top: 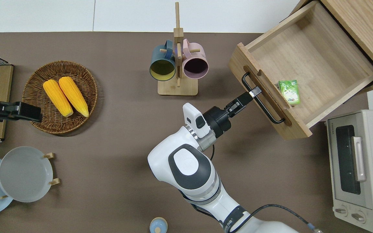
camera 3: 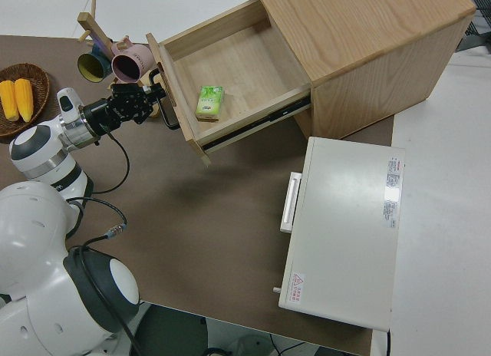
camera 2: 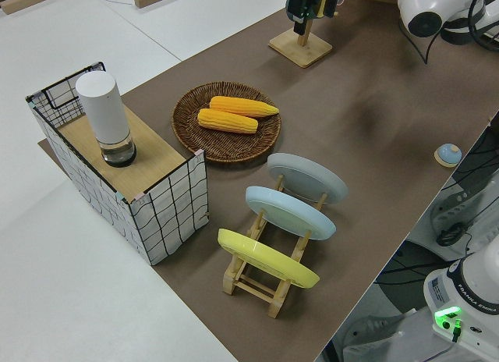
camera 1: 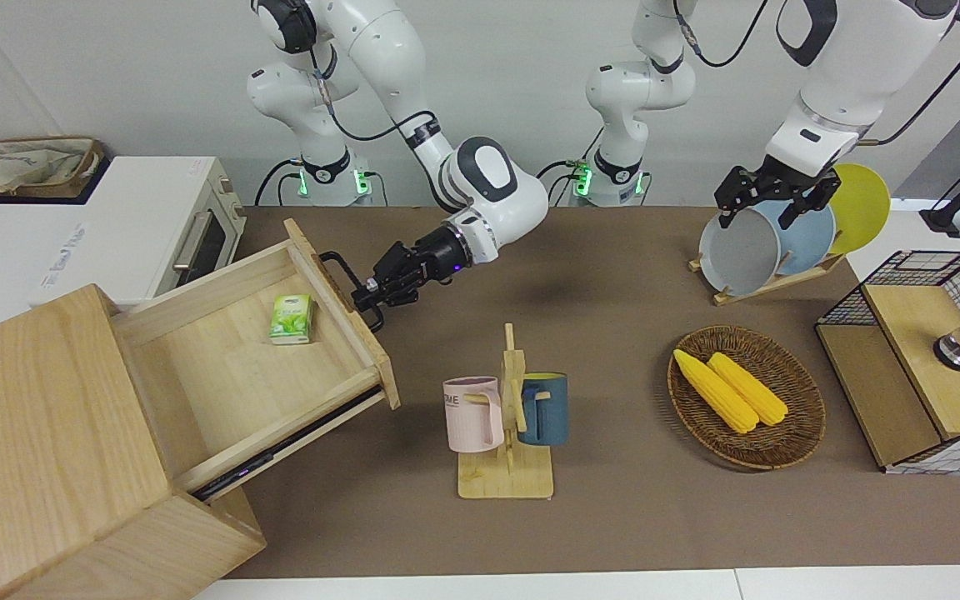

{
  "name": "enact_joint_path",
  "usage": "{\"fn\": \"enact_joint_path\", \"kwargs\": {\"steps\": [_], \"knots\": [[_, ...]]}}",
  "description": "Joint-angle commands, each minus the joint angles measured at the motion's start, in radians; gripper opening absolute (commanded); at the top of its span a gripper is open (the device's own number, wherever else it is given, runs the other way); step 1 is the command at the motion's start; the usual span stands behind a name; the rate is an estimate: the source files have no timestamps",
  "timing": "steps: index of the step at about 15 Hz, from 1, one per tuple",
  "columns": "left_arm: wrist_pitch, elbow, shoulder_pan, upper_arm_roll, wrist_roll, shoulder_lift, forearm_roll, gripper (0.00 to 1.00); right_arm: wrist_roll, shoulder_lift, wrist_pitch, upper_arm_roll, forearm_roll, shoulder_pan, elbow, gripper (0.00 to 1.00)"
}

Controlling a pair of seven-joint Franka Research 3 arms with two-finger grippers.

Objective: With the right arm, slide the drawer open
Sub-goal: 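Pull the handle toward the robot with the right gripper, sliding the drawer out, then open the right gripper and back it away from the handle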

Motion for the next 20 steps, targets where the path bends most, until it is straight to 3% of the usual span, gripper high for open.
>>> {"fn": "enact_joint_path", "kwargs": {"steps": [1,4,9,17,20], "knots": [[-0.018,0.01,-0.005,0.0,-0.01,-0.003,0.018,0.99,0.011,0.006,0.011,-0.022,0.045,0.02,0.033,0.983],[-0.018,0.01,-0.007,0.0,-0.01,-0.004,0.018,0.99,0.085,0.006,0.033,-0.024,0.047,0.023,0.031,0.985],[-0.018,0.01,-0.007,0.0,-0.01,-0.004,0.018,0.99,0.082,0.004,0.032,-0.019,0.053,0.028,0.034,0.985],[-0.018,0.009,-0.007,0.0,-0.01,-0.003,0.018,0.99,0.074,-0.025,0.032,-0.01,0.473,0.082,0.302,0.985],[-0.018,0.01,-0.007,0.0,-0.01,-0.004,0.018,0.99,0.07,-0.092,0.038,-0.012,0.627,0.056,0.323,0.985]]}}
